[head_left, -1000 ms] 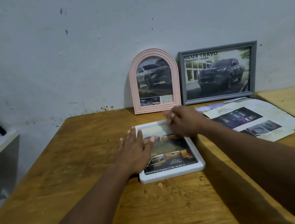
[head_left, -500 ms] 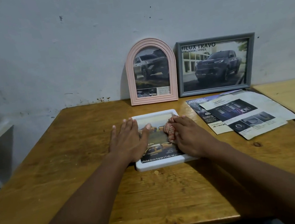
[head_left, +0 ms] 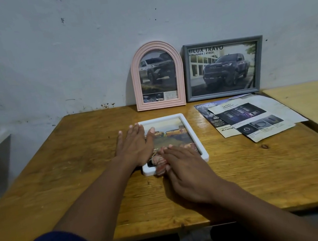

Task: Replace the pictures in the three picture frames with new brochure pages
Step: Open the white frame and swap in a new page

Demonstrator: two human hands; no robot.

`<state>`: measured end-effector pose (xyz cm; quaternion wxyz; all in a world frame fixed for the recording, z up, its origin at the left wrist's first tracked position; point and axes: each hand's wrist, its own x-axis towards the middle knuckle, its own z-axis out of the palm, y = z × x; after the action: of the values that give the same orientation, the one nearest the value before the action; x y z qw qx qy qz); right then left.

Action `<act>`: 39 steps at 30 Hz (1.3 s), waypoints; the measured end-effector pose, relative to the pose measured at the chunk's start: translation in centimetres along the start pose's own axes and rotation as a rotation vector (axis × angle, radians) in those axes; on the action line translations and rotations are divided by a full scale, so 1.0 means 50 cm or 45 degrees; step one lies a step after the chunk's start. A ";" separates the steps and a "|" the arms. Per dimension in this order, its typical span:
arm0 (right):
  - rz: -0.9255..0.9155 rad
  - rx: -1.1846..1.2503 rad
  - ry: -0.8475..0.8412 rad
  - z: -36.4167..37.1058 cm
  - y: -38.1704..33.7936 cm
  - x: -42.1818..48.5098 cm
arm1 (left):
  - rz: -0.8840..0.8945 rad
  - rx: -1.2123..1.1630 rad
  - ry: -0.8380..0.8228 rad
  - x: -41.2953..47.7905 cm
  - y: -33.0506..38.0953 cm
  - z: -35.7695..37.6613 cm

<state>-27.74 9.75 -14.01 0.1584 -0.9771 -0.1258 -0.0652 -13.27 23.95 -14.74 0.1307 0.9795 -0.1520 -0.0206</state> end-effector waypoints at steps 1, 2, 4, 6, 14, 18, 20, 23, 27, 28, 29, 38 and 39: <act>-0.021 0.064 -0.019 0.004 -0.009 0.007 | -0.003 -0.027 -0.015 0.003 -0.003 0.000; -0.042 0.159 -0.033 0.001 -0.021 0.013 | -0.006 -0.070 -0.037 0.002 -0.004 -0.004; 0.059 0.588 -0.058 -0.025 -0.026 0.015 | -0.029 -0.252 -0.105 -0.008 0.002 -0.019; 0.228 1.033 0.045 -0.065 -0.006 0.020 | -0.126 -0.539 -0.180 -0.022 0.011 -0.047; 0.310 0.457 0.266 -0.058 0.146 0.103 | 0.242 -0.312 0.043 -0.114 0.052 -0.057; 0.310 0.237 0.180 -0.001 0.170 0.112 | 0.524 -0.010 0.033 -0.188 0.064 -0.006; 0.290 0.173 0.170 0.006 0.178 0.117 | 0.516 0.003 0.122 -0.200 0.043 -0.004; 0.258 0.109 0.125 0.004 0.178 0.114 | 0.448 0.062 0.185 -0.211 0.018 -0.015; 0.251 0.079 0.077 0.004 0.174 0.115 | 0.284 -0.017 0.230 -0.205 0.018 -0.009; 0.246 0.071 0.080 0.005 0.176 0.115 | 0.215 -0.060 0.233 -0.194 0.020 -0.007; 0.242 0.065 0.086 0.007 0.177 0.116 | 0.155 -0.086 0.217 -0.177 0.020 -0.006; 0.217 0.050 0.073 0.010 0.172 0.110 | -0.255 -0.141 -0.052 0.027 0.012 -0.018; 0.219 0.044 0.074 0.010 0.168 0.109 | -0.262 -0.108 -0.068 0.047 0.011 -0.020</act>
<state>-20.24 3.42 -16.04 0.1839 -0.9791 -0.0380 -0.0776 -11.12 22.98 -13.63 0.1654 0.9826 -0.0530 -0.0663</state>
